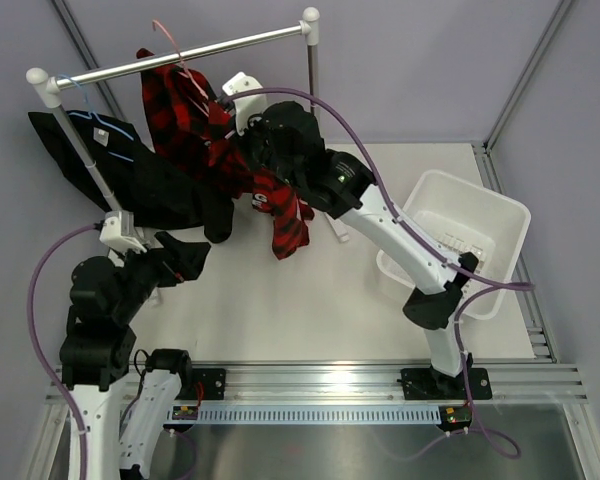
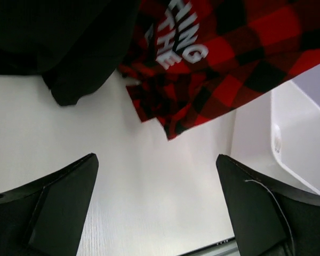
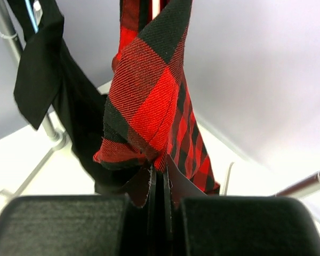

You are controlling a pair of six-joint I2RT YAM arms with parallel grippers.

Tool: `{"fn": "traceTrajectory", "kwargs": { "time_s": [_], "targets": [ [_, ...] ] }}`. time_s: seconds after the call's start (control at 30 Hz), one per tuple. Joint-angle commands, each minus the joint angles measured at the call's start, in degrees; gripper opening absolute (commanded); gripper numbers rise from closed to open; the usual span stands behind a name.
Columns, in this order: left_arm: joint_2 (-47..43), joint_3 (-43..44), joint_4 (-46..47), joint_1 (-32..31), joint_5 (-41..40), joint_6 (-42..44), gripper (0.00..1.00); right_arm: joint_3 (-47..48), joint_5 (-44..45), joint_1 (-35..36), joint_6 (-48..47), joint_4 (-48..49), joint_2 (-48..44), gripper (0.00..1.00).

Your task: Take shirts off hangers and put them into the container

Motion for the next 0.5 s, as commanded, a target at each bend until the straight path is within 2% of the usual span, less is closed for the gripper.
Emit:
{"fn": "traceTrajectory", "kwargs": {
  "time_s": [0.0, 0.07, 0.27, 0.47],
  "targets": [
    [0.96, 9.53, 5.19, 0.26, 4.01, 3.74, 0.96, -7.52, 1.69, 1.12, 4.35, 1.22, -8.76, 0.0],
    [3.15, 13.57, 6.59, 0.26, 4.45, 4.54, 0.95, -11.33, 0.99, 1.56, 8.82, -1.84, -13.07, 0.0],
    [5.88, 15.34, 15.72, 0.26, 9.62, 5.16, 0.9, -22.67, -5.33, 1.83, 19.11, -10.46, -22.3, 0.0],
    [7.9, 14.55, 20.66, 0.26, 15.08, 2.7, 0.85, -36.64, -16.22, 2.7, 25.09, -10.04, -32.76, 0.0]
  ]
}}
